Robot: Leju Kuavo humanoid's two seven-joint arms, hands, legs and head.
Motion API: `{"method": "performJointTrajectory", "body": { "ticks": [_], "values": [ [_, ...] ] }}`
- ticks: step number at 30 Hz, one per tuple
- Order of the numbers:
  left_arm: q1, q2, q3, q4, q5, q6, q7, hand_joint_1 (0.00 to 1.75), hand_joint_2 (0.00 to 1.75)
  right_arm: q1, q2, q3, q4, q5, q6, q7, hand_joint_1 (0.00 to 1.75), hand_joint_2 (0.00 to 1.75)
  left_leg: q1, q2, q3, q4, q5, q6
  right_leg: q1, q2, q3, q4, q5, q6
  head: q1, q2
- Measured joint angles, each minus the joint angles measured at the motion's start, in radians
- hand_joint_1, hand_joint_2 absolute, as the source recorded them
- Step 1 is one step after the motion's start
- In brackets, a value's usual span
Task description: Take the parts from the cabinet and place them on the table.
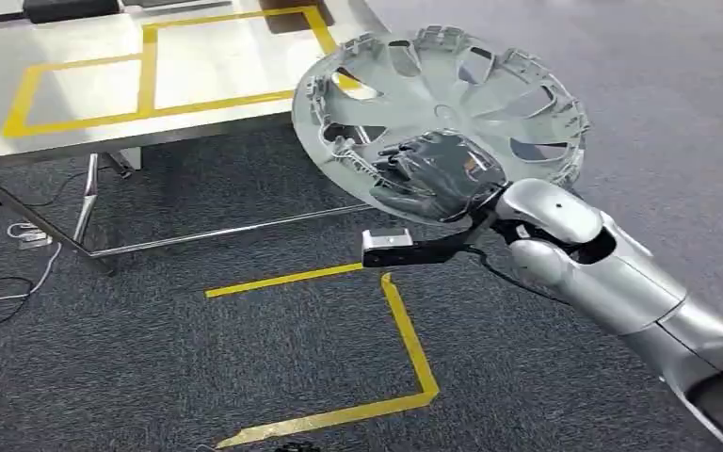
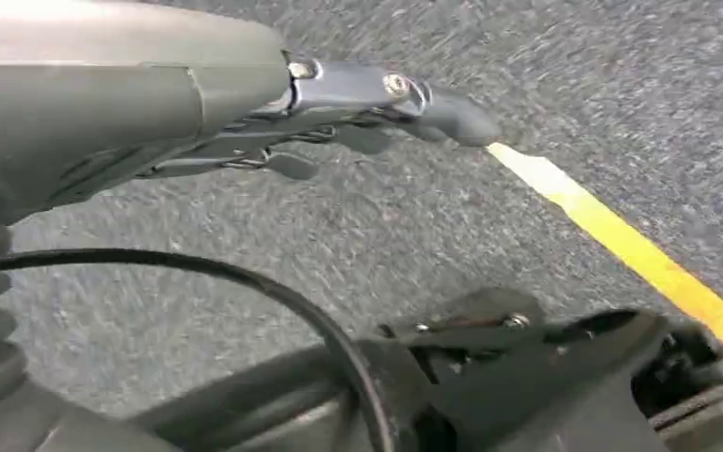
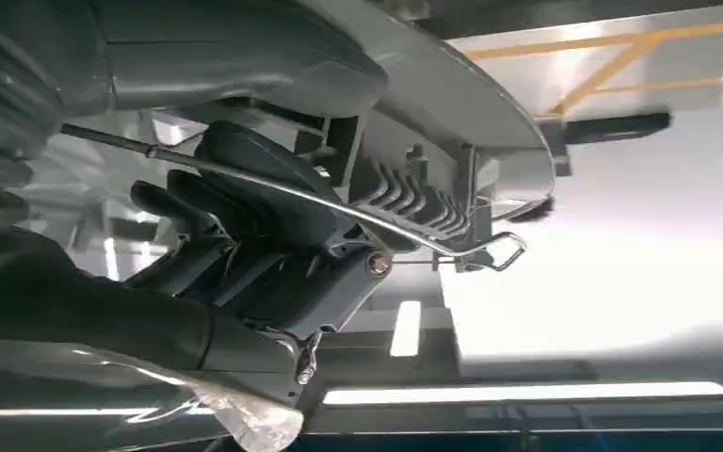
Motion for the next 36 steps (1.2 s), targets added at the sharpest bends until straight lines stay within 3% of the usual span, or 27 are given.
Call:
{"method": "performJointTrajectory", "body": {
  "ticks": [2,3,5,6,8,9,10,12,13,14,15,16,18,19,20,22,24,25,27,29,30,31,33,34,35,36],
  "values": [
    [0.001,0.002,-0.001,0.000,-0.002,0.000,-0.001,0.00,1.75,-0.012,0.005,0.000,0.000,-0.002,0.000,-0.001,1.75,1.75,0.001,0.010,0.074,-0.149,0.084,0.004,0.000,-0.009,0.016,0.000,-0.010,0.007,0.000,0.000],
    [0.002,0.003,-0.001,0.000,-0.004,0.000,-0.004,0.00,1.75,-0.022,0.008,0.000,0.000,-0.006,0.000,-0.001,1.75,1.75,0.000,0.014,0.109,-0.227,0.108,0.009,0.000,-0.017,0.021,0.000,-0.015,0.012,0.000,0.000],
    [-0.001,0.003,-0.006,0.000,-0.012,0.000,-0.004,0.00,1.75,-0.051,0.010,-0.006,0.007,-0.033,0.003,-0.004,1.75,1.75,-0.009,0.015,0.124,-0.254,0.079,0.023,0.006,-0.024,0.009,0.001,-0.017,0.025,0.000,0.000],
    [0.000,0.003,-0.008,0.000,-0.013,0.001,0.001,0.00,1.75,-0.068,0.010,-0.011,0.014,-0.049,0.009,-0.017,1.75,1.75,-0.012,0.014,0.120,-0.250,0.079,0.025,0.006,-0.028,0.009,-0.001,-0.016,0.029,0.002,0.000],
    [0.001,0.004,-0.011,0.000,-0.014,0.009,0.001,0.00,1.75,-0.108,0.010,-0.026,0.029,-0.071,0.022,-0.044,1.75,1.75,-0.014,0.009,0.125,-0.261,0.078,0.039,0.003,-0.032,0.018,-0.012,-0.020,0.045,0.002,0.000],
    [0.001,0.003,-0.013,0.000,-0.014,0.011,0.000,0.00,1.75,-0.123,0.009,-0.032,0.035,-0.075,0.028,-0.049,1.75,1.75,-0.008,0.008,0.133,-0.271,0.081,0.045,0.000,-0.008,0.009,0.001,-0.035,0.044,0.004,0.000],
    [-0.001,0.004,-0.016,0.000,-0.014,0.013,0.000,0.00,1.75,-0.138,0.009,-0.038,0.040,-0.078,0.033,-0.052,1.75,1.75,-0.008,0.007,0.135,-0.274,0.080,0.050,0.002,0.016,-0.013,0.041,-0.060,0.039,0.005,0.000],
    [-0.010,0.003,-0.017,0.000,-0.014,0.014,-0.003,0.00,1.75,-0.158,0.010,-0.038,0.052,-0.077,0.043,-0.055,1.75,1.75,-0.010,0.003,0.136,-0.274,0.076,0.058,0.009,0.042,-0.102,0.207,-0.125,0.034,0.008,0.000],
    [-0.013,0.002,-0.018,0.000,-0.014,0.014,-0.003,0.00,1.75,-0.158,0.010,-0.035,0.056,-0.077,0.044,-0.058,1.75,1.75,-0.011,0.000,0.138,-0.273,0.074,0.061,0.011,0.046,-0.141,0.272,-0.139,0.034,0.008,0.000],
    [-0.014,0.001,-0.018,0.000,-0.014,0.015,-0.003,0.00,1.75,-0.157,0.011,-0.032,0.061,-0.076,0.047,-0.058,1.75,1.75,-0.012,-0.003,0.141,-0.273,0.072,0.063,0.012,0.047,-0.165,0.300,-0.130,0.035,0.009,0.000],
    [-0.015,0.001,-0.019,0.000,-0.014,0.015,-0.003,0.00,1.75,-0.157,0.013,-0.026,0.067,-0.075,0.048,-0.058,1.75,1.75,-0.012,-0.007,0.147,-0.273,0.069,0.064,0.012,0.046,-0.166,0.282,-0.097,0.036,0.008,0.000],
    [-0.015,0.001,-0.021,0.000,-0.015,0.015,-0.003,0.00,1.75,-0.157,0.018,-0.019,0.071,-0.073,0.049,-0.058,1.75,1.75,-0.012,-0.011,0.153,-0.272,0.065,0.063,0.011,0.046,-0.146,0.221,-0.046,0.037,0.009,0.000],
    [-0.015,0.000,-0.024,0.000,-0.015,0.016,-0.003,0.00,1.75,-0.157,0.021,-0.015,0.079,-0.070,0.048,-0.053,1.75,1.75,-0.011,-0.017,0.161,-0.265,0.055,0.055,0.008,0.046,-0.082,0.055,0.055,0.038,0.010,0.000],
    [-0.017,0.000,-0.024,0.000,-0.015,0.016,-0.003,0.00,1.75,-0.159,0.021,-0.010,0.084,-0.070,0.048,-0.052,1.75,1.75,-0.018,-0.018,0.158,-0.259,0.051,0.048,0.011,0.048,-0.061,0.033,0.042,0.036,0.011,0.000],
    [-0.018,0.000,-0.024,0.000,-0.015,0.018,-0.003,0.00,1.75,-0.159,0.029,-0.003,0.086,-0.069,0.047,-0.052,1.75,1.75,-0.018,-0.020,0.150,-0.252,0.051,0.046,0.010,0.047,-0.052,0.008,0.034,0.029,0.011,0.000],
    [-0.016,0.000,-0.025,0.000,-0.016,0.018,-0.002,0.00,1.75,-0.155,0.032,0.003,0.090,-0.068,0.046,-0.052,1.75,1.75,-0.017,-0.021,0.149,-0.258,0.056,0.039,0.013,0.048,-0.058,0.013,0.036,0.024,0.013,0.000],
    [-0.013,0.002,-0.026,0.000,-0.017,0.018,-0.001,0.00,1.75,-0.157,0.035,0.005,0.093,-0.068,0.045,-0.052,1.75,1.75,-0.016,-0.017,0.146,-0.247,0.043,0.029,0.004,0.045,-0.050,0.006,0.039,0.014,0.012,0.000],
    [-0.015,0.002,-0.026,0.000,-0.017,0.018,-0.001,0.00,1.75,-0.158,0.039,0.005,0.093,-0.069,0.045,-0.050,1.75,1.75,-0.016,-0.011,0.135,-0.214,0.023,0.021,0.004,0.045,-0.045,0.006,0.037,0.010,0.006,0.000],
    [-0.018,0.002,-0.026,0.000,-0.017,0.018,-0.001,0.00,1.75,-0.159,0.043,0.007,0.097,-0.068,0.045,-0.049,1.75,1.75,-0.010,-0.007,0.070,-0.067,-0.044,0.011,0.004,0.042,-0.040,0.006,0.033,0.003,0.006,0.000],
    [-0.016,0.001,-0.026,0.000,-0.020,0.017,-0.001,0.00,1.75,-0.159,0.047,0.010,0.101,-0.068,0.045,-0.049,1.75,1.75,-0.006,-0.007,0.013,0.041,-0.070,0.007,0.004,0.041,-0.037,0.006,0.030,0.000,0.006,0.000],
    [-0.015,0.000,-0.027,0.000,-0.021,0.016,-0.001,0.00,1.75,-0.159,0.049,0.011,0.102,-0.067,0.045,-0.049,1.75,1.75,-0.005,-0.007,0.012,0.037,-0.056,0.007,0.004,0.042,-0.035,0.006,0.028,0.001,0.006,0.000],
    [-0.017,0.000,-0.027,0.000,-0.023,0.016,-0.001,0.00,1.75,-0.159,0.051,0.013,0.103,-0.067,0.045,-0.049,1.75,1.75,-0.004,-0.006,0.028,-0.006,-0.019,0.010,0.004,0.042,-0.032,0.006,0.026,0.001,0.006,0.000],
    [-0.018,0.002,-0.030,0.000,-0.023,0.016,-0.001,0.00,1.75,-0.159,0.058,0.016,0.103,-0.068,0.045,-0.048,1.75,1.75,-0.004,-0.005,0.097,-0.166,0.073,0.018,0.004,0.043,-0.023,0.006,0.019,0.006,0.006,0.000],
    [-0.018,0.002,-0.031,0.000,-0.023,0.017,-0.001,0.00,1.75,-0.159,0.061,0.016,0.103,-0.068,0.045,-0.048,1.75,1.75,-0.006,-0.003,0.123,-0.223,0.080,0.022,0.004,0.043,-0.021,0.004,0.017,0.009,0.007,0.000],
    [-0.020,0.002,-0.032,0.000,-0.023,0.017,-0.001,0.00,1.75,-0.161,0.063,0.018,0.104,-0.069,0.045,-0.049,1.75,1.75,-0.012,-0.003,0.131,-0.240,0.074,0.026,0.012,0.045,-0.025,0.007,0.015,0.015,0.005,0.000],
    [-0.023,0.001,-0.032,0.000,-0.024,0.018,-0.001,0.00,1.75,-0.161,0.064,0.021,0.105,-0.069,0.045,-0.049,1.75,1.75,-0.012,-0.003,0.136,-0.252,0.061,0.032,0.010,0.044,-0.029,0.005,0.017,0.021,0.007,0.000]
  ]
}}
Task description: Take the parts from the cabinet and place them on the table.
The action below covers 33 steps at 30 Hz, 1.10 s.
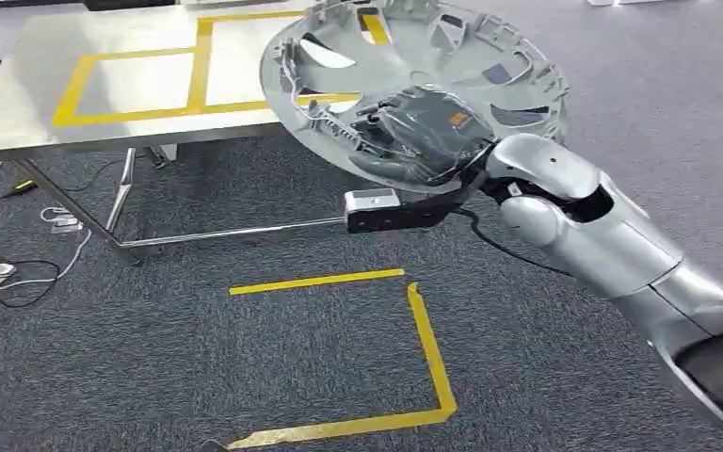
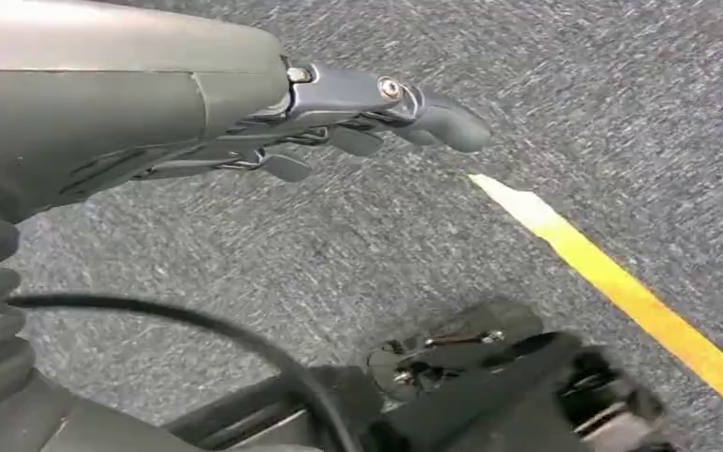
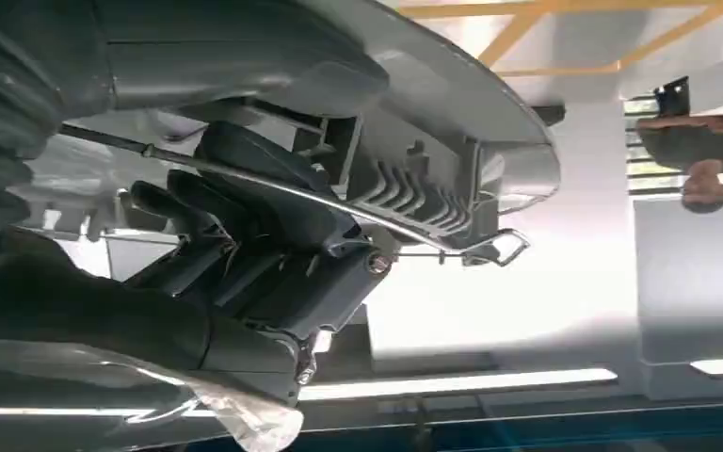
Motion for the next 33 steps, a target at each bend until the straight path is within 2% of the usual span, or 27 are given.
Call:
{"method": "performJointTrajectory", "body": {
  "ticks": [2,3,4,5,7,8,9,10,11,12,13,14,17,18,19,20,21,22,23,24,25,26,28,29,30,33],
  "values": [
    [0.002,0.000,-0.002,0.000,-0.002,0.000,0.000,0.00,1.75,0.000,0.006,0.004,0.001,0.000,0.000,0.000,1.75,1.75,-0.002,-0.003,-0.002,0.000,-0.002,0.006,-0.001,-0.003,0.005,-0.011,0.000,0.012,0.000,0.000],
    [0.003,0.000,-0.002,0.000,-0.003,0.000,0.000,0.00,1.75,0.000,0.009,0.003,0.001,0.000,0.000,0.000,1.75,1.75,0.001,-0.003,0.006,-0.012,0.002,0.013,-0.001,-0.003,0.007,-0.012,-0.003,0.019,0.001,0.000],
    [0.004,0.001,-0.003,0.000,-0.005,0.000,0.000,0.00,1.75,0.000,0.009,0.003,0.001,0.000,0.000,0.000,1.75,1.75,0.004,-0.003,0.011,-0.018,0.005,0.018,-0.002,-0.002,-0.003,0.001,-0.016,0.019,0.002,0.000],
    [0.002,0.001,-0.004,0.000,-0.007,0.000,0.000,0.00,1.75,-0.003,0.010,0.004,0.001,-0.001,0.000,0.000,1.75,1.75,0.003,-0.003,0.013,-0.019,0.004,0.027,0.000,-0.001,-0.030,0.055,-0.050,0.015,0.003,0.000],
    [0.001,0.000,-0.009,0.000,-0.010,0.001,-0.002,0.00,1.75,-0.001,0.013,0.013,0.001,0.000,0.000,0.000,1.75,1.75,-0.001,-0.004,0.014,-0.018,0.001,0.033,0.002,0.001,-0.111,0.215,-0.114,0.013,0.005,0.000],
    [0.000,0.000,-0.011,0.000,-0.011,0.001,-0.004,0.00,1.75,0.003,0.013,0.018,0.002,0.000,0.000,-0.001,1.75,1.75,-0.003,-0.004,0.014,-0.018,-0.001,0.035,0.002,0.001,-0.150,0.280,-0.131,0.014,0.005,0.000],
    [0.001,0.000,-0.013,0.000,-0.011,0.001,-0.005,0.00,1.75,0.007,0.014,0.021,0.002,0.000,0.000,-0.003,1.75,1.75,-0.004,-0.005,0.016,-0.017,-0.002,0.036,0.002,0.001,-0.167,0.302,-0.127,0.014,0.005,0.000],
    [0.003,-0.001,-0.014,0.000,-0.011,-0.001,-0.005,0.00,1.75,0.010,0.014,0.026,0.002,0.000,0.000,-0.003,1.75,1.75,-0.005,-0.007,0.019,-0.017,-0.003,0.037,0.002,0.001,-0.164,0.280,-0.097,0.014,0.005,0.000],
    [0.002,-0.001,-0.017,0.000,-0.013,-0.002,-0.006,0.00,1.75,0.010,0.014,0.029,0.003,0.000,0.000,-0.003,1.75,1.75,-0.006,-0.008,0.022,-0.017,-0.005,0.038,0.002,0.001,-0.138,0.217,-0.050,0.012,0.005,0.000],
    [0.002,-0.001,-0.020,0.000,-0.017,-0.002,-0.011,0.00,1.75,0.009,0.014,0.029,0.003,0.000,0.000,-0.003,1.75,1.75,-0.006,-0.011,0.026,-0.015,-0.008,0.036,0.003,0.001,-0.093,0.118,0.006,0.007,0.005,0.000],
    [0.002,-0.001,-0.023,0.000,-0.021,-0.003,-0.014,0.00,1.75,0.008,0.014,0.028,0.005,0.000,0.000,-0.003,1.75,1.75,-0.006,-0.013,0.028,-0.013,-0.012,0.032,0.005,0.001,-0.054,0.031,0.045,0.001,0.006,0.000],
    [0.001,-0.001,-0.026,0.000,-0.023,-0.003,-0.016,0.00,1.75,0.005,0.014,0.028,0.007,0.000,0.000,-0.003,1.75,1.75,-0.014,-0.014,0.024,-0.009,-0.015,0.028,0.010,0.001,-0.027,0.009,0.029,-0.001,0.003,0.000],
    [0.002,-0.001,-0.029,0.000,-0.024,-0.005,-0.020,0.00,1.75,0.005,0.018,0.029,0.010,0.000,0.000,-0.005,1.75,1.75,-0.009,-0.014,0.020,-0.009,-0.011,0.019,0.011,0.003,-0.029,-0.002,0.028,-0.005,0.006,0.000],
    [0.003,-0.001,-0.032,0.000,-0.026,-0.006,-0.020,0.00,1.75,0.005,0.017,0.028,0.013,0.000,0.000,-0.006,1.75,1.75,-0.010,-0.014,0.021,-0.008,-0.012,0.013,0.010,0.003,-0.028,-0.006,0.031,-0.011,0.005,0.000],
    [0.003,0.001,-0.034,0.000,-0.026,-0.006,-0.020,0.00,1.75,0.004,0.019,0.027,0.014,0.000,0.000,-0.005,1.75,1.75,-0.009,-0.012,0.017,-0.003,-0.020,0.007,0.002,0.000,-0.022,-0.012,0.034,-0.016,0.005,0.000],
    [0.003,0.001,-0.035,0.000,-0.027,-0.006,-0.021,0.00,1.75,0.004,0.019,0.027,0.014,-0.001,0.000,-0.006,1.75,1.75,-0.009,-0.008,0.009,0.028,-0.043,-0.003,0.001,0.000,-0.019,-0.013,0.034,-0.019,0.001,0.000],
    [0.002,0.001,-0.035,0.000,-0.027,-0.006,-0.021,0.00,1.75,0.003,0.022,0.028,0.015,-0.001,0.000,-0.005,1.75,1.75,-0.004,-0.006,-0.016,0.088,-0.077,-0.009,0.000,-0.001,-0.017,-0.012,0.033,-0.023,0.001,0.000],
    [0.001,0.001,-0.036,0.000,-0.027,-0.006,-0.021,0.00,1.75,0.004,0.023,0.029,0.015,-0.001,0.000,-0.005,1.75,1.75,0.000,-0.005,-0.043,0.149,-0.105,-0.013,0.000,-0.001,-0.016,-0.012,0.032,-0.024,0.002,0.000],
    [0.002,0.001,-0.037,0.000,-0.027,-0.006,-0.021,0.00,1.75,0.004,0.024,0.032,0.016,-0.002,0.000,-0.005,1.75,1.75,0.003,-0.005,-0.085,0.241,-0.139,-0.018,0.000,-0.001,-0.015,-0.012,0.031,-0.026,0.002,0.000],
    [0.002,0.001,-0.038,0.000,-0.027,-0.007,-0.021,0.00,1.75,0.004,0.026,0.034,0.018,-0.001,0.000,-0.005,1.75,1.75,0.006,-0.004,-0.106,0.284,-0.148,-0.020,0.000,-0.001,-0.013,-0.012,0.030,-0.026,0.000,0.000],
    [0.003,0.001,-0.039,0.000,-0.027,-0.007,-0.021,0.00,1.75,0.005,0.027,0.035,0.018,-0.001,0.000,-0.005,1.75,1.75,0.009,-0.004,-0.108,0.284,-0.135,-0.022,-0.001,-0.001,-0.012,-0.012,0.029,-0.025,0.002,0.000],
    [0.002,0.001,-0.041,0.000,-0.029,-0.007,-0.021,0.00,1.75,0.005,0.028,0.035,0.019,-0.001,0.000,-0.005,1.75,1.75,0.012,-0.004,-0.091,0.242,-0.100,-0.022,-0.001,0.000,-0.010,-0.012,0.027,-0.024,0.001,0.000],
    [0.001,0.002,-0.042,0.000,-0.029,-0.007,-0.022,0.00,1.75,0.004,0.032,0.035,0.019,-0.001,0.000,-0.005,1.75,1.75,0.015,0.000,-0.011,0.069,-0.008,-0.021,-0.003,0.000,-0.003,-0.012,0.023,-0.017,0.002,0.000],
    [0.001,0.002,-0.042,0.000,-0.031,-0.008,-0.022,0.00,1.75,0.003,0.034,0.035,0.019,-0.001,0.000,-0.006,1.75,1.75,0.015,0.002,0.013,0.014,0.000,-0.021,-0.003,0.000,-0.002,-0.012,0.020,-0.013,0.001,0.000],
    [0.000,0.002,-0.043,0.000,-0.032,-0.011,-0.022,0.00,1.75,0.001,0.036,0.035,0.019,0.000,0.000,-0.006,1.75,1.75,0.007,0.000,0.023,-0.005,-0.013,-0.016,0.003,0.003,-0.007,-0.009,0.019,-0.006,0.000,0.000],
    [0.003,0.001,-0.044,0.000,-0.032,-0.018,-0.023,0.00,1.75,0.002,0.039,0.037,0.019,0.003,0.000,-0.007,1.75,1.75,0.003,-0.001,0.020,-0.004,-0.019,0.004,0.000,-0.002,-0.004,-0.019,0.021,0.010,0.002,0.000]
  ]
}}
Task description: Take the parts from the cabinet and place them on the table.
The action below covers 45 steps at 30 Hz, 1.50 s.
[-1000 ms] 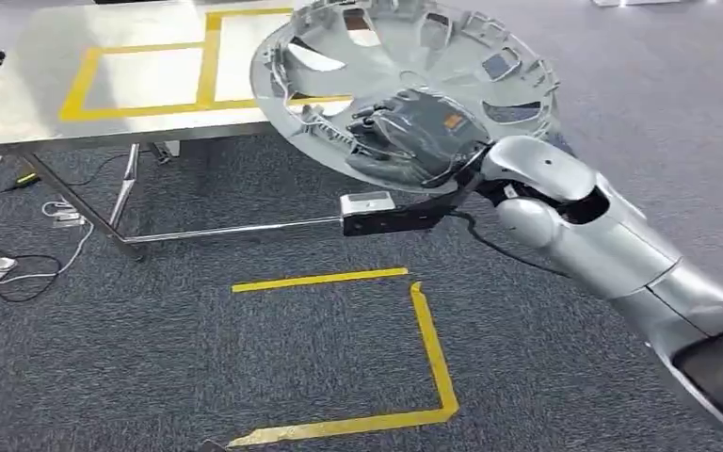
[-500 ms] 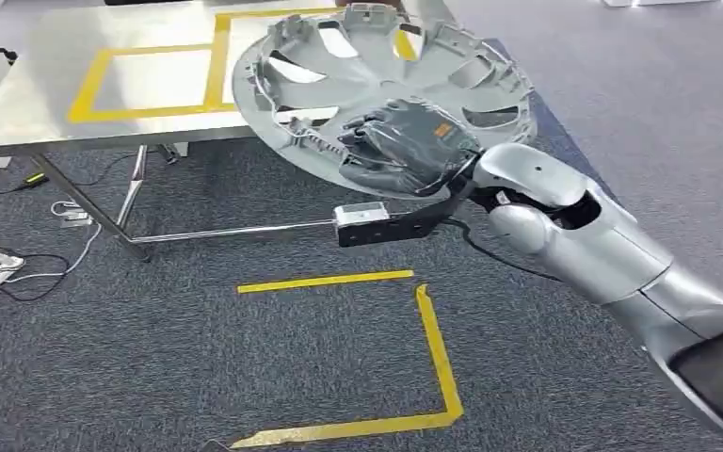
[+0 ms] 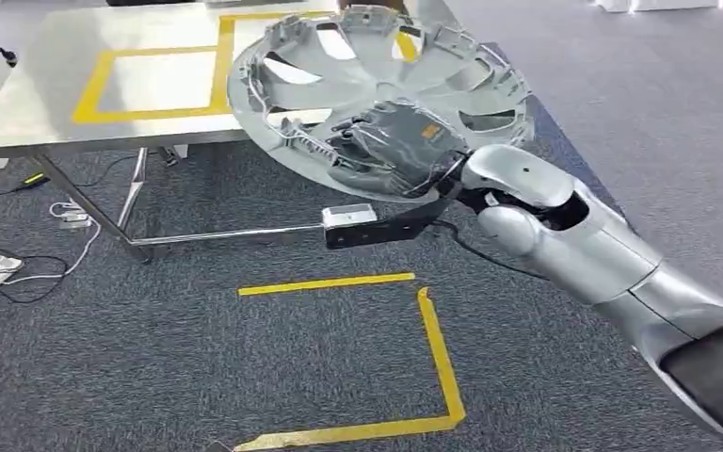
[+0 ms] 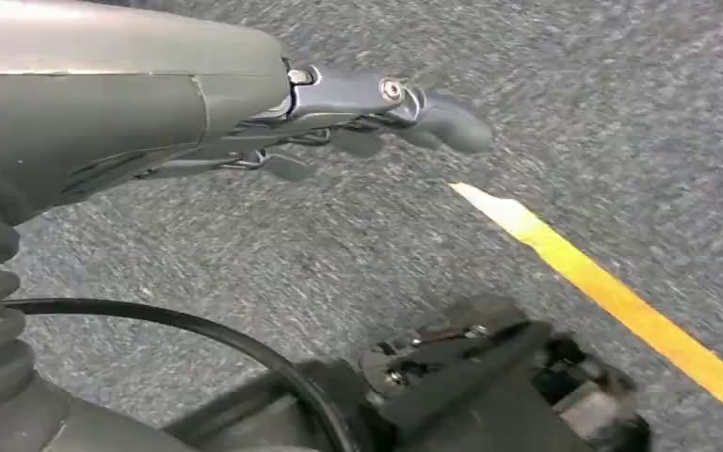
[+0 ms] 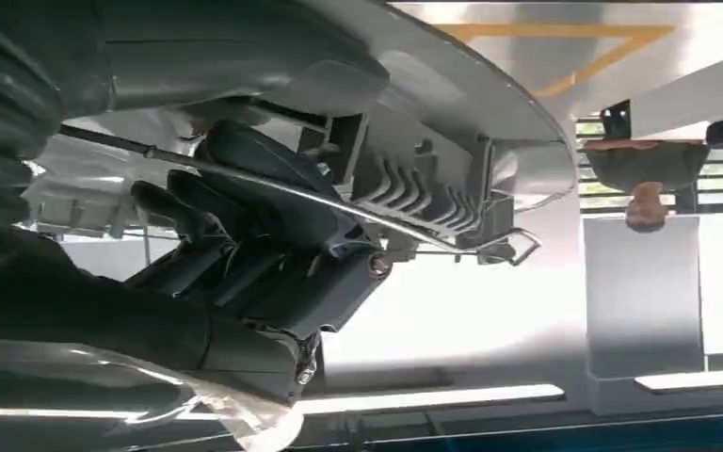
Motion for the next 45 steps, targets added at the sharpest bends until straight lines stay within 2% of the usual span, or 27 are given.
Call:
{"method": "performJointTrajectory", "body": {
  "ticks": [1,2,3,5,6,7,9,11,12,15,17,18,20,22,24,26,28,31,33,36,37,38,39,41,42,43,45],
  "values": [
    [0.002,0.002,0.000,0.000,0.000,-0.002,0.000,0.00,1.75,0.000,0.002,0.000,0.000,0.000,0.000,0.000,1.75,1.75,0.003,0.000,0.008,-0.010,0.005,0.011,-0.002,0.000,0.000,0.001,-0.006,0.008,0.000,0.000],
    [0.002,0.002,0.000,0.000,0.000,-0.003,0.000,0.00,1.75,-0.001,0.002,0.000,0.000,0.000,0.000,0.000,1.75,1.75,0.004,-0.001,0.012,-0.012,0.005,0.016,-0.003,0.000,-0.013,0.018,-0.020,0.008,0.001,0.000],
    [0.000,0.003,-0.001,0.000,0.000,-0.005,0.000,0.00,1.75,-0.003,0.002,0.000,0.000,0.000,0.000,-0.001,1.75,1.75,0.004,-0.001,0.012,-0.012,0.003,0.022,-0.001,0.001,-0.037,0.070,-0.050,0.006,0.004,0.000],
    [-0.001,0.003,-0.003,0.000,0.000,-0.007,0.000,0.00,1.75,-0.002,0.002,0.001,0.002,0.000,0.000,-0.002,1.75,1.75,0.000,-0.001,0.013,-0.012,0.000,0.030,0.002,0.002,-0.119,0.228,-0.114,0.003,0.008,0.000],
    [0.000,0.003,-0.005,0.000,0.000,-0.010,0.000,0.00,1.75,-0.001,0.002,0.003,0.003,0.000,0.000,-0.002,1.75,1.75,-0.003,-0.001,0.013,-0.012,-0.002,0.033,0.003,0.002,-0.159,0.297,-0.132,0.002,0.007,0.000],
    [0.001,0.003,-0.005,0.000,0.000,-0.010,0.000,0.00,1.75,0.000,0.002,0.005,0.003,0.000,0.000,-0.002,1.75,1.75,-0.005,-0.001,0.016,-0.011,-0.004,0.035,0.003,0.002,-0.174,0.314,-0.123,0.001,0.007,0.000],
    [0.001,0.003,-0.005,0.000,0.000,-0.011,0.000,0.00,1.75,-0.001,0.002,0.007,0.004,0.000,0.000,-0.002,1.75,1.75,-0.007,-0.005,0.024,-0.011,-0.009,0.036,0.005,0.002,-0.135,0.220,-0.047,-0.006,0.008,0.000],
    [0.001,0.003,-0.006,0.000,0.000,-0.013,0.000,0.00,1.75,-0.004,0.002,0.007,0.004,0.000,0.000,-0.002,1.75,1.75,-0.009,-0.009,0.034,-0.011,-0.017,0.032,0.010,0.002,-0.058,0.052,0.037,-0.020,0.008,0.000],
    [0.000,0.002,-0.006,0.000,0.000,-0.013,0.000,0.00,1.75,-0.008,0.002,0.007,0.005,-0.001,0.001,-0.002,1.75,1.75,-0.018,-0.009,0.031,-0.007,-0.021,0.026,0.014,0.001,-0.030,0.029,0.024,-0.022,0.008,0.000],
    [0.001,0.002,-0.006,0.000,0.001,-0.015,0.000,0.00,1.75,-0.010,0.002,0.006,0.008,0.000,0.000,-0.001,1.75,1.75,-0.010,-0.008,0.026,-0.008,-0.018,0.016,0.017,0.004,-0.030,0.010,0.017,-0.024,0.010,0.000],
    [0.001,0.005,-0.006,0.000,0.002,-0.017,0.000,0.00,1.75,-0.011,0.002,0.001,0.011,-0.001,-0.002,0.002,1.75,1.75,-0.012,-0.006,0.024,0.002,-0.032,0.005,0.006,0.002,-0.015,-0.002,0.020,-0.029,0.008,0.000],
    [0.000,0.005,-0.006,0.000,0.003,-0.016,0.000,0.00,1.75,-0.013,0.002,-0.005,0.012,-0.002,-0.003,0.003,1.75,1.75,-0.011,-0.004,0.010,0.040,-0.050,-0.004,0.004,0.001,-0.009,-0.004,0.016,-0.035,0.003,0.000],
    [0.001,0.005,-0.006,0.000,0.003,-0.017,0.000,0.00,1.75,-0.014,0.002,-0.008,0.014,-0.004,-0.004,0.004,1.75,1.75,0.001,-0.001,-0.071,0.200,-0.109,-0.016,0.003,0.000,-0.001,-0.004,0.008,-0.042,0.003,0.000],
    [0.004,0.005,-0.006,0.000,0.004,-0.020,0.000,0.00,1.75,-0.014,0.002,-0.009,0.016,-0.005,-0.004,0.004,1.75,1.75,0.007,0.000,-0.133,0.300,-0.126,-0.022,0.003,0.001,0.007,-0.004,0.001,-0.040,0.002,0.000],
    [0.005,0.005,-0.006,0.000,0.005,-0.020,0.000,0.00,1.75,-0.014,0.001,-0.011,0.017,-0.006,-0.004,0.004,1.75,1.75,0.010,0.001,-0.114,0.235,-0.057,-0.024,0.001,0.004,0.022,-0.004,-0.010,-0.036,0.002,0.000],
    [0.005,0.006,-0.005,0.000,0.005,-0.020,0.000,0.00,1.75,-0.014,0.001,-0.013,0.017,-0.006,-0.004,0.004,1.75,1.75,0.011,0.002,-0.039,0.053,0.049,-0.019,-0.003,0.005,0.043,-0.004,-0.024,-0.027,0.003,0.000],
    [0.004,0.006,-0.006,0.001,0.005,-0.020,0.000,0.00,1.75,-0.017,0.001,-0.012,0.018,-0.007,-0.004,0.005,1.75,1.75,0.003,0.003,-0.010,0.000,0.023,-0.009,0.003,0.009,0.041,-0.002,-0.033,-0.012,0.002,0.000],
    [0.006,0.007,-0.006,0.001,0.005,-0.021,-0.002,0.00,1.75,-0.017,0.001,-0.014,0.018,-0.007,-0.005,0.004,1.75,1.75,0.002,0.003,-0.001,-0.009,0.007,0.011,0.002,0.006,0.048,-0.005,-0.027,0.006,0.003,0.000],
    [0.007,0.008,-0.006,0.001,0.005,-0.019,-0.003,0.00,1.75,-0.018,0.001,-0.018,0.019,-0.007,-0.005,0.004,1.75,1.75,0.005,0.001,0.017,-0.018,0.005,0.023,-0.001,0.005,0.021,0.038,-0.045,0.009,0.007,0.000],
    [0.003,0.007,-0.006,0.001,0.006,-0.019,-0.003,0.00,1.75,-0.018,0.000,-0.016,0.021,-0.007,-0.004,0.004,1.75,1.75,-0.002,0.001,0.024,-0.018,-0.008,0.036,0.005,0.005,-0.119,0.263,-0.122,0.007,0.013,0.000],
    [0.004,0.007,-0.006,0.001,0.006,-0.019,-0.003,0.00,1.75,-0.015,0.000,-0.013,0.021,-0.006,-0.004,0.002,1.75,1.75,-0.004,0.001,0.029,-0.017,-0.013,0.038,0.005,0.005,-0.157,0.306,-0.126,0.006,0.012,0.000],
    [0.006,0.007,-0.006,0.001,0.006,-0.019,-0.003,0.00,1.75,-0.012,0.000,-0.009,0.022,-0.006,-0.004,0.002,1.75,1.75,-0.006,-0.001,0.037,-0.017,-0.019,0.039,0.006,0.005,-0.170,0.302,-0.106,0.005,0.015,0.000],
    [0.009,0.007,-0.006,0.001,0.006,-0.019,-0.003,0.00,1.75,-0.012,0.000,-0.008,0.024,-0.004,-0.004,0.002,1.75,1.75,-0.009,-0.003,0.049,-0.017,-0.027,0.038,0.008,0.005,-0.161,0.253,-0.059,0.000,0.014,0.000],
    [0.009,0.006,-0.006,0.001,0.006,-0.018,-0.003,0.00,1.75,-0.012,0.000,-0.008,0.026,-0.005,-0.004,0.002,1.75,1.75,-0.013,-0.006,0.076,-0.017,-0.045,0.037,0.012,0.005,-0.099,0.082,0.060,-0.014,0.016,0.000],
    [0.009,0.005,-0.006,0.001,0.006,-0.018,-0.003,0.00,1.75,-0.012,0.000,-0.008,0.028,-0.005,-0.004,0.002,1.75,1.75,-0.011,-0.006,0.082,-0.020,-0.054,0.034,0.017,0.004,-0.078,0.040,0.075,-0.022,0.016,0.000],
    [0.006,0.005,-0.006,0.001,0.006,-0.018,-0.003,0.00,1.75,-0.016,0.000,-0.006,0.030,-0.005,-0.004,0.003,1.75,1.75,-0.014,-0.006,0.081,-0.018,-0.056,0.028,0.022,0.002,-0.077,0.008,0.045,-0.023,0.012,0.000],
    [0.005,0.005,-0.006,0.001,0.006,-0.016,-0.003,0.00,1.75,-0.016,0.000,-0.005,0.029,-0.003,-0.004,0.003,1.75,1.75,-0.013,-0.004,0.084,-0.016,-0.059,0.018,0.024,0.004,-0.058,-0.008,0.046,-0.031,0.016,0.000]
  ]
}}
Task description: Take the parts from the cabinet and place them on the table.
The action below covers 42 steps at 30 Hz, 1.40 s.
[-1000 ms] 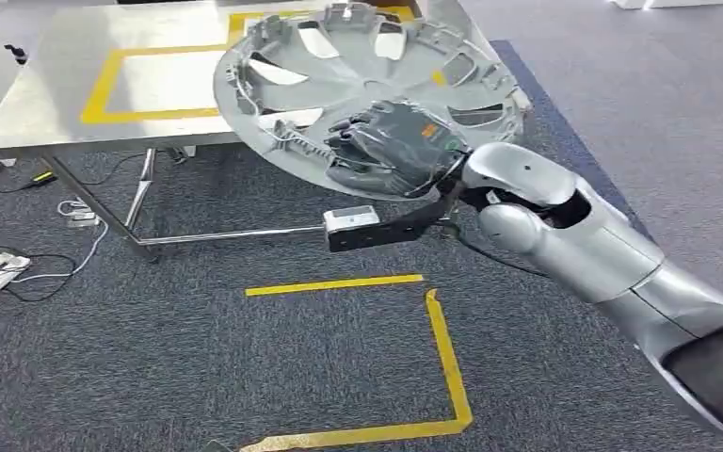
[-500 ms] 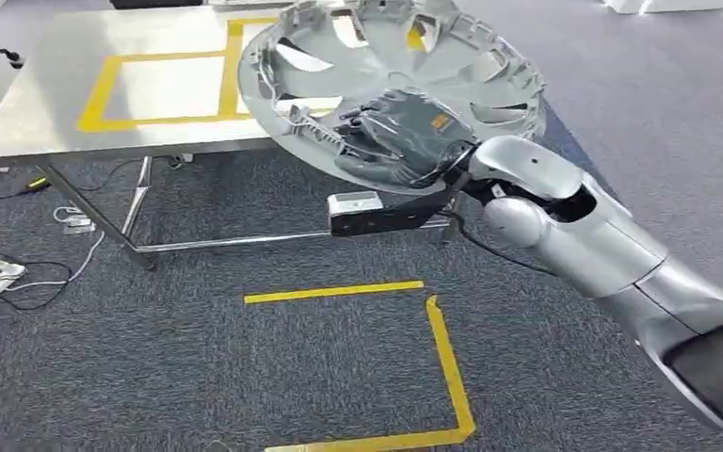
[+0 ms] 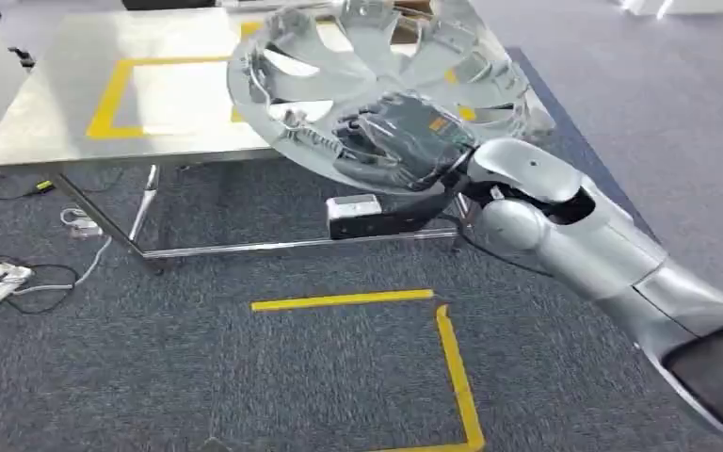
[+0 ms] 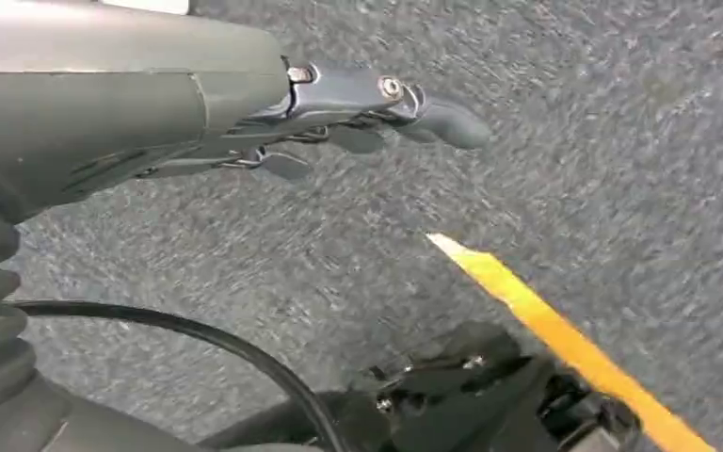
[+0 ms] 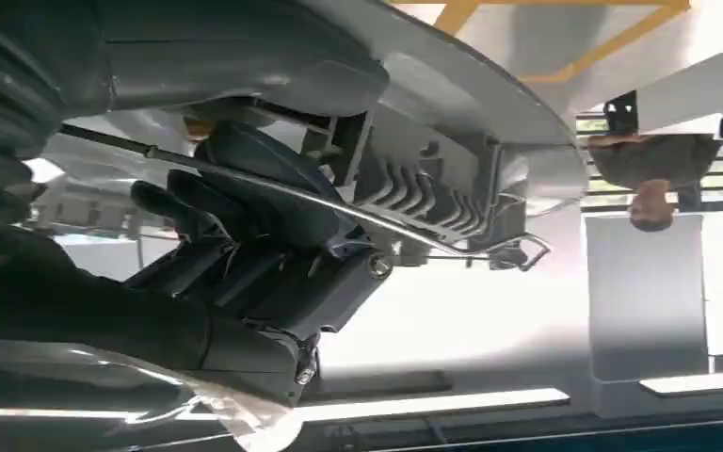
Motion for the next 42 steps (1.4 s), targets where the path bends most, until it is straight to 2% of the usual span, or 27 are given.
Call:
{"method": "performJointTrajectory", "body": {
  "ticks": [2,3,5,6,8,9,10,11,12,13,17,19,21,23,24,25,27,28,29,30,32,34,37,38,39,40,42],
  "values": [
    [0.001,0.002,-0.001,0.000,0.000,0.001,0.000,0.00,1.75,0.001,-0.003,-0.003,0.000,0.000,0.000,0.000,1.75,1.75,-0.001,0.000,0.004,0.002,-0.005,-0.007,-0.010,-0.001,0.030,-0.011,-0.004,-0.009,0.004,0.000],
    [0.001,0.002,-0.001,0.000,0.000,0.001,0.000,0.00,1.75,0.000,-0.003,-0.005,0.001,0.000,0.000,0.004,1.75,1.75,0.001,0.001,-0.014,0.046,0.003,-0.015,-0.011,-0.002,0.043,-0.015,-0.009,-0.014,0.000,0.000],
    [0.000,0.001,-0.001,0.000,0.000,0.001,0.000,0.00,1.75,0.000,-0.003,-0.002,0.003,-0.003,0.000,0.004,1.75,1.75,0.009,0.002,-0.090,0.183,-0.024,-0.028,-0.013,-0.002,0.060,-0.015,-0.024,-0.017,-0.001,0.000],
    [0.001,0.002,-0.001,0.000,0.000,0.001,0.000,0.00,1.75,0.003,-0.003,0.001,0.003,-0.002,0.000,0.004,1.75,1.75,0.014,0.003,-0.138,0.252,-0.058,-0.035,-0.013,-0.001,0.072,-0.015,-0.034,-0.018,-0.002,0.000],
    [0.005,0.002,-0.001,0.000,0.000,0.001,0.000,0.00,1.75,0.005,-0.003,0.003,0.003,0.000,0.000,0.004,1.75,1.75,0.020,0.004,-0.189,0.291,-0.093,-0.043,-0.015,0.000,0.097,-0.015,-0.053,-0.018,-0.002,0.000],
    [0.006,0.002,-0.001,0.000,-0.001,0.001,0.000,0.00,1.75,0.005,-0.003,0.003,0.003,0.000,0.000,0.004,1.75,1.75,0.022,0.004,-0.187,0.257,-0.075,-0.045,-0.016,0.001,0.113,-0.015,-0.065,-0.016,-0.001,0.000],
    [0.006,0.003,-0.001,0.000,0.000,0.001,0.000,0.00,1.75,0.005,-0.003,0.003,0.003,0.000,0.000,0.004,1.75,1.75,0.022,0.005,-0.173,0.198,-0.035,-0.044,-0.018,0.002,0.128,-0.015,-0.076,-0.014,-0.002,0.000],
    [0.006,0.003,-0.001,0.000,0.000,0.001,0.000,0.00,1.75,0.005,-0.003,0.003,0.003,0.000,0.000,0.004,1.75,1.75,0.022,0.006,-0.154,0.120,0.027,-0.042,-0.020,0.001,0.144,-0.015,-0.088,-0.009,-0.001,0.000],
    [0.008,0.003,-0.001,0.000,0.000,0.001,0.000,0.00,1.75,0.005,-0.003,0.003,0.003,0.000,0.000,0.004,1.75,1.75,0.022,0.008,-0.138,0.039,0.113,-0.040,-0.020,0.001,0.147,-0.017,-0.099,-0.003,-0.002,0.000],
    [0.009,0.003,-0.001,0.000,0.000,0.001,0.000,0.00,1.75,0.005,-0.003,0.005,0.005,0.000,0.000,0.004,1.75,1.75,0.018,0.009,-0.140,-0.005,0.128,-0.034,-0.016,0.003,0.162,-0.008,-0.112,0.004,-0.002,0.000],
    [0.007,0.002,-0.001,0.000,-0.001,0.001,0.000,0.00,1.75,0.001,-0.003,0.001,0.006,0.000,0.000,0.004,1.75,1.75,0.013,0.007,-0.112,-0.009,0.104,0.000,-0.019,0.005,0.183,-0.016,-0.122,0.038,0.002,0.000],
    [0.005,0.003,-0.001,0.000,0.000,0.001,0.000,0.00,1.75,-0.002,-0.003,-0.001,0.006,0.000,0.000,0.004,1.75,1.75,0.017,0.005,-0.092,-0.015,0.096,0.011,-0.020,0.004,0.138,0.063,-0.150,0.038,0.010,0.000],
    [0.002,0.002,-0.002,0.000,0.000,0.001,0.000,0.00,1.75,0.000,-0.003,0.002,0.006,0.001,0.000,0.004,1.75,1.75,0.015,0.005,-0.082,-0.014,0.081,0.015,-0.018,0.004,0.034,0.220,-0.202,0.039,0.010,0.000],
    [0.002,0.002,-0.002,0.000,0.000,0.000,0.000,0.00,1.75,0.006,-0.003,0.004,0.006,0.001,0.000,0.001,1.75,1.75,0.014,0.004,-0.065,-0.014,0.065,0.016,-0.018,0.004,-0.042,0.299,-0.234,0.037,0.010,0.000],
    [0.003,0.003,-0.002,0.000,0.000,0.000,0.000,0.00,1.75,0.007,-0.003,0.004,0.006,0.001,0.000,0.002,1.75,1.75,0.014,0.001,-0.051,-0.014,0.054,0.016,-0.018,0.004,-0.053,0.281,-0.215,0.036,0.010,0.000],
    [0.005,0.003,-0.002,0.000,0.000,0.000,0.000,0.00,1.75,0.007,-0.003,0.004,0.006,0.001,0.000,0.002,1.75,1.75,0.014,-0.002,-0.034,-0.014,0.043,0.015,-0.018,0.004,-0.046,0.222,-0.165,0.034,0.012,0.000],
    [0.005,0.002,-0.003,0.000,-0.002,0.000,0.000,0.00,1.75,0.007,-0.005,0.003,0.007,0.000,0.000,0.004,1.75,1.75,0.014,-0.004,-0.002,-0.014,0.018,0.008,-0.018,0.003,-0.010,0.062,-0.022,0.030,0.013,0.000],
    [0.005,0.001,-0.003,0.001,-0.002,-0.001,0.000,0.00,1.75,0.008,-0.007,0.003,0.008,-0.001,0.000,0.005,1.75,1.75,0.012,-0.005,0.002,-0.011,0.010,0.003,-0.015,0.000,-0.011,0.014,0.022,0.024,0.014,0.000],
    [0.002,0.002,-0.003,0.001,-0.003,-0.003,0.000,0.00,1.75,0.008,-0.007,0.003,0.009,-0.003,-0.001,0.005,1.75,1.75,0.010,-0.009,0.003,-0.008,0.001,-0.004,-0.012,-0.002,0.001,0.004,-0.037,0.020,0.016,0.000],
    [0.001,0.001,-0.003,0.001,-0.003,-0.003,0.000,0.00,1.75,0.012,-0.007,0.002,0.007,-0.001,-0.002,0.005,1.75,1.75,0.010,-0.007,0.004,-0.012,-0.007,-0.012,-0.010,-0.002,0.015,0.006,-0.011,0.015,0.016,0.000],
    [0.003,0.002,-0.006,0.001,-0.005,-0.003,0.000,0.00,1.75,0.013,-0.010,0.000,0.006,0.000,-0.003,0.004,1.75,1.75,0.010,-0.007,0.017,0.003,-0.007,-0.021,-0.011,0.000,0.027,0.004,-0.020,0.002,0.016,0.000],
    [0.001,0.002,-0.008,0.001,-0.006,-0.003,0.000,0.00,1.75,0.014,-0.011,-0.007,0.006,0.001,-0.004,0.006,1.75,1.75,0.012,0.000,-0.001,0.051,-0.032,-0.032,-0.016,0.000,0.049,0.000,-0.026,-0.009,0.016,0.000],
    [0.000,0.002,-0.009,0.001,-0.006,-0.003,0.000,0.00,1.75,0.019,-0.011,-0.005,0.006,0.000,-0.006,0.005,1.75,1.75,0.016,0.002,-0.125,0.261,-0.113,-0.042,-0.015,0.004,0.068,0.000,-0.044,-0.015,0.014,0.000],
    [0.001,0.002,-0.010,0.001,-0.006,-0.003,0.000,0.00,1.75,0.023,-0.011,-0.007,0.006,0.000,-0.008,0.006,1.75,1.75,0.016,0.002,-0.156,0.298,-0.119,-0.041,-0.015,0.005,0.076,0.000,-0.052,-0.015,0.015,0.000],
    [0.003,0.002,-0.010,0.001,-0.006,-0.004,0.000,0.00,1.75,0.026,-0.013,-0.010,0.006,-0.001,-0.012,0.006,1.75,1.75,0.016,0.002,-0.165,0.289,-0.102,-0.039,-0.014,0.007,0.086,0.000,-0.059,-0.014,0.014,0.000],
    [0.004,0.002,-0.010,0.001,-0.006,-0.004,0.000,0.00,1.75,0.026,-0.015,-0.014,0.006,-0.003,-0.014,0.007,1.75,1.75,0.015,0.002,-0.157,0.243,-0.056,-0.034,-0.014,0.008,0.097,0.000,-0.067,-0.014,0.015,0.000],
    [0.004,0.002,-0.010,0.001,-0.006,-0.004,0.000,0.00,1.75,0.025,-0.018,-0.023,0.006,-0.004,-0.015,0.008,1.75,1.75,0.009,0.003,-0.107,0.072,0.073,-0.019,-0.014,0.008,0.119,-0.001,-0.083,-0.011,0.015,0.000]
  ]
}}
